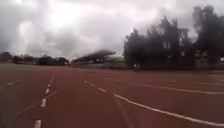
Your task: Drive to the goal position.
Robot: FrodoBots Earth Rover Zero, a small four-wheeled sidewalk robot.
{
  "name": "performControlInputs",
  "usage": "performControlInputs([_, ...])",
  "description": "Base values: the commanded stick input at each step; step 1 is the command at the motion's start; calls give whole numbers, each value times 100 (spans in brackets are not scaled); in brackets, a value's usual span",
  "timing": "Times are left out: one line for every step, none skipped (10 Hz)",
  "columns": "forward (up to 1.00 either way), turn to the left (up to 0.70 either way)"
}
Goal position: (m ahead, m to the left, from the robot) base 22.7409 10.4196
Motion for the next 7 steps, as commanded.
performControlInputs([70,0])
performControlInputs([70,0])
performControlInputs([70,0])
performControlInputs([70,0])
performControlInputs([70,0])
performControlInputs([70,0])
performControlInputs([70,0])
